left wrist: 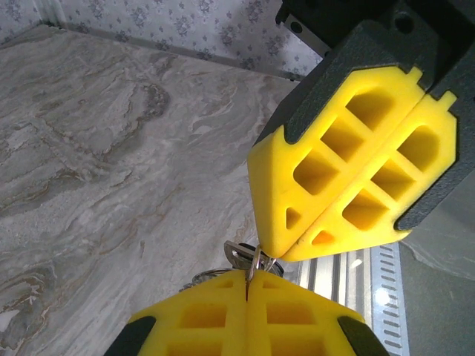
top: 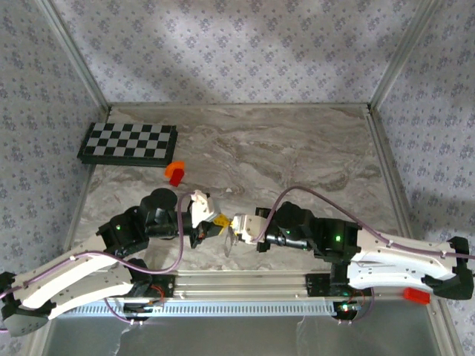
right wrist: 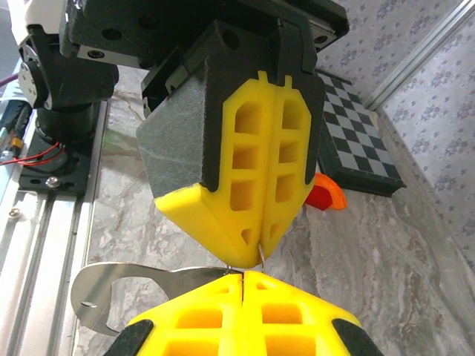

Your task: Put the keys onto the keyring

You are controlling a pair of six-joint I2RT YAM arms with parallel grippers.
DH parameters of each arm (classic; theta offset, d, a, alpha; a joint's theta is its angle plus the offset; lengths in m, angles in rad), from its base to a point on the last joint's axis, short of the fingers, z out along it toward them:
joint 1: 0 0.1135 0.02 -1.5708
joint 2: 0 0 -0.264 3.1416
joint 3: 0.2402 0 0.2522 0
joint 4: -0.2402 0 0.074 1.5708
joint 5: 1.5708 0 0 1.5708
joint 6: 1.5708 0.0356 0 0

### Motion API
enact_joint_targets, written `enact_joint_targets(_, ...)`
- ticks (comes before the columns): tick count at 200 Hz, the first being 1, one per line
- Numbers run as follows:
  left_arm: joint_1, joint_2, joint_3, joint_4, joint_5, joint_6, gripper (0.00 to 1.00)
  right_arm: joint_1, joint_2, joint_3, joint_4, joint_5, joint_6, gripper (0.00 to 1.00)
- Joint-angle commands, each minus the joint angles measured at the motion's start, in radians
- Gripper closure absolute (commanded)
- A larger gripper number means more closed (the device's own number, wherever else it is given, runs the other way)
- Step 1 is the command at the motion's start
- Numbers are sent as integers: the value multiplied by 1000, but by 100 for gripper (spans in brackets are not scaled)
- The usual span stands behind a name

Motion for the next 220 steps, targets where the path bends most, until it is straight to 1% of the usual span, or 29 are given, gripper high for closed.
enact_joint_targets(1, -5, -26, 36, 128, -20, -28, 100, 31, -2, -21, 11, 2, -43, 100)
enact_joint_targets(41, -5, -24, 36, 124, -26, -32, 100, 44, -13, -35, 16, 45, -71, 100)
enact_joint_targets(79, -6, -28, 38, 128, -25, -35, 100, 44, -35, -51, 24, 51, -78, 100)
enact_joint_targets(113, -5, -47, 27, 144, -25, -44, 100, 39, -64, -68, 51, 40, -67, 100)
enact_joint_targets(220, -5, -78, 2, 176, -28, -55, 100, 14, -93, -86, 87, 5, -44, 100)
